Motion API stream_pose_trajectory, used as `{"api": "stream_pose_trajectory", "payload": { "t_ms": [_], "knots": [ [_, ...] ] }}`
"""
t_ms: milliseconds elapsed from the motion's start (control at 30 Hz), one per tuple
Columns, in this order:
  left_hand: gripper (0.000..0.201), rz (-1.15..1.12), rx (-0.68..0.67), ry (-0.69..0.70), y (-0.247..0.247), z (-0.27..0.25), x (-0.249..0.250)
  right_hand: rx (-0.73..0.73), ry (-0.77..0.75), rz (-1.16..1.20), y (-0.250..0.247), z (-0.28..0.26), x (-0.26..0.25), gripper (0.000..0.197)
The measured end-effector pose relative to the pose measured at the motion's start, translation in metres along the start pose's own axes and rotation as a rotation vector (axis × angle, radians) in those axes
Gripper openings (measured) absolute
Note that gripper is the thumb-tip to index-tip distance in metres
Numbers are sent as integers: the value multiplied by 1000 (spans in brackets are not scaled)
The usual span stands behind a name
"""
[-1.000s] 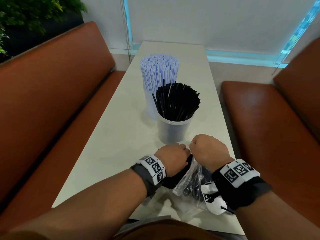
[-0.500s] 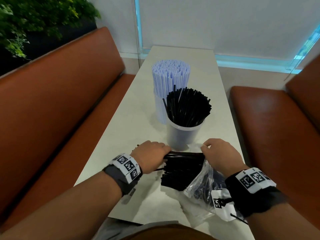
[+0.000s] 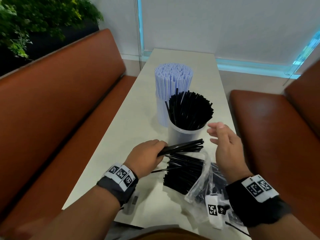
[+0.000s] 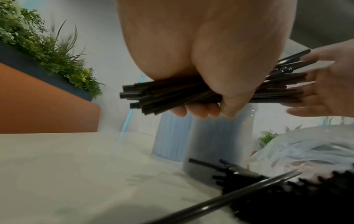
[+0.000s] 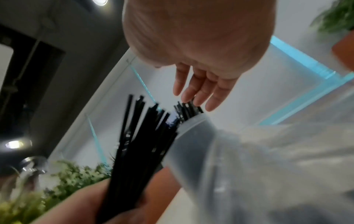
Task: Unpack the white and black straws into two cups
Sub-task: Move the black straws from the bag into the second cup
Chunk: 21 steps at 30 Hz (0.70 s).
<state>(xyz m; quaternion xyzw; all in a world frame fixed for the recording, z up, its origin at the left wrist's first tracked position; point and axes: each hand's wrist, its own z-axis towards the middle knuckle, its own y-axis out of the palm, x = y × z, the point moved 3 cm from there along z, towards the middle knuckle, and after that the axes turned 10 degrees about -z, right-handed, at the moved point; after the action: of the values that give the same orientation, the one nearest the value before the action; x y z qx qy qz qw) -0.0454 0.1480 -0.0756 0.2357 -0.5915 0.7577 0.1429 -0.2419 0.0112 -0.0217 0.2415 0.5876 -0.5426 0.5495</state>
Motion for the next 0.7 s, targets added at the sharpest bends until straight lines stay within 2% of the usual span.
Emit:
{"api": "stream_pose_trajectory", "payload": {
  "t_ms": [67,100,200,233,333,367,433,500,567,633,700],
  "knots": [
    [20,13,4,56,4,6,22,-152,5,60,16,-7,-10,45],
    [20,30,7,78,6,9,31,-170,-9,80,20,-8,-14,44],
    [24,71,44,74,3,17,40,36,-58,252,9,-6,-18,34],
    [24,81,54,67,1,19,40,34,-78,240,7,-4,-17,32],
    [26,56,68,111,0,25,53,-206,-70,-26,23,-7,-15,31],
    [29,45,63,123,1,27,58,-213,-41,-28,26,-9,-13,32],
    [34,-12,83,80,-3,32,60,-127,40,135,23,-8,-10,37],
    [27,-239,156,-36,-18,36,55,-76,173,349,18,-4,-6,46],
    [16,-699,296,-90,-37,40,59,-103,295,442,17,-4,-3,50],
    [14,-1122,464,-53,-55,44,73,-151,392,498,23,-7,-1,51],
    [18,-1389,552,5,-67,51,84,-183,495,552,29,-11,-1,54]
  ]
}}
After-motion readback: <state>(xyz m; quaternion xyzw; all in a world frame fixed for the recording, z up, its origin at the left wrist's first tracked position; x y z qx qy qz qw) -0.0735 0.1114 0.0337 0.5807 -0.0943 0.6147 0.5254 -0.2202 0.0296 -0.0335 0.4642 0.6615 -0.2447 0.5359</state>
